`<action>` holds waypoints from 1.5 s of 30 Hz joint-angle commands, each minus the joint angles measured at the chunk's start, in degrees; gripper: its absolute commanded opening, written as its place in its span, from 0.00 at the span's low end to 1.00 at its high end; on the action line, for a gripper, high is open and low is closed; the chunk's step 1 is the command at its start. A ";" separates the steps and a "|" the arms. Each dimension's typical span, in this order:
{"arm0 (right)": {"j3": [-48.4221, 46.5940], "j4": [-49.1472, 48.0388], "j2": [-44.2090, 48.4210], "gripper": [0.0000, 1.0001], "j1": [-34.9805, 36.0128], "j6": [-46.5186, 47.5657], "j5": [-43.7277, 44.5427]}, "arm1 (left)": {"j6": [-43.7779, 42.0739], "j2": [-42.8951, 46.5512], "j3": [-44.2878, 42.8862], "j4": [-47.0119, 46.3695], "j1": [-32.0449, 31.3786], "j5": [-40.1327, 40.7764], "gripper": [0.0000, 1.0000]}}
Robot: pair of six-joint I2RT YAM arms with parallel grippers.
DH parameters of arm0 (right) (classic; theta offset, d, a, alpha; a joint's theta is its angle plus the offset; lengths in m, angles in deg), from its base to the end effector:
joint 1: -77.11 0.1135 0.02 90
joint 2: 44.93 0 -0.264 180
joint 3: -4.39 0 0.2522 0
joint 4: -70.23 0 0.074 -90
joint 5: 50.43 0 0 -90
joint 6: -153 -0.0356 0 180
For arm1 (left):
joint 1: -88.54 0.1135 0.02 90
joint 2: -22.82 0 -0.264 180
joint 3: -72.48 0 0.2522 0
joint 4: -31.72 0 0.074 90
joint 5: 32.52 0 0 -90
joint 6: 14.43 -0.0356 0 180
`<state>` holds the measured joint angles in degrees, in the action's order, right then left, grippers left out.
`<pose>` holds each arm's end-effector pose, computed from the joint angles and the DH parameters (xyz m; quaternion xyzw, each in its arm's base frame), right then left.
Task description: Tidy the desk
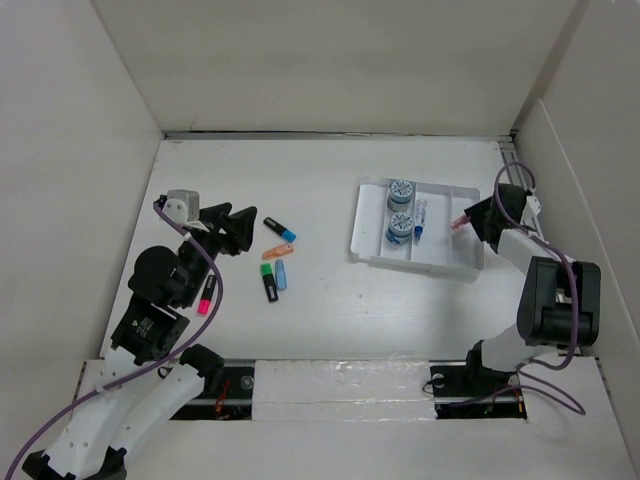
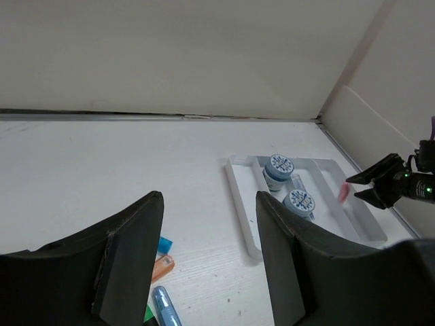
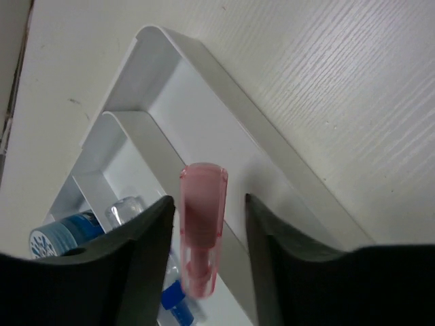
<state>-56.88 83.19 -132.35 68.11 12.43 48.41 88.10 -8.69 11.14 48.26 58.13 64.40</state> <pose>0.3144 -0.0553 0.1972 0.4760 0.7649 0.0869 0.4252 0.1058 -0.0571 0.4021 0.0495 0.6192 -0.2516 0.7421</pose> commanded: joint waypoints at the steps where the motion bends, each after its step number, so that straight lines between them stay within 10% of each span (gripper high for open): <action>1: -2.07 -2.45 0.93 0.56 -1.11 -0.15 -2.78 | 0.30 0.66 0.64 -2.35 -0.26 -0.41 0.52; 7: 1.19 -6.85 10.68 0.59 4.93 1.60 -3.22 | 0.30 0.57 0.55 -2.44 -0.26 -0.24 0.52; 9: 0.75 -6.76 12.26 0.23 12.72 3.97 -3.30 | 0.12 0.66 0.46 -2.35 -0.26 0.20 0.52; 13: -1.87 -8.08 9.22 0.04 32.38 9.16 -2.43 | 0.12 0.75 0.55 -2.43 -0.26 1.08 0.52; 21: -18.92 0.53 -11.71 0.51 60.13 16.28 6.80 | 1.88 1.53 0.20 -0.94 -0.26 8.54 0.52; 28: -30.00 6.32 -23.49 0.53 68.05 18.22 8.30 | 5.57 3.12 0.11 0.38 -0.26 19.79 0.55; 45: -38.80 13.89 -34.05 0.46 72.98 17.26 15.41 | 4.60 4.00 0.20 -0.06 -0.26 15.85 0.55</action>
<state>-93.49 94.88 -165.46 141.09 30.07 59.75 92.76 -5.43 11.14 50.06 58.13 81.34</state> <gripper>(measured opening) 0.468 0.549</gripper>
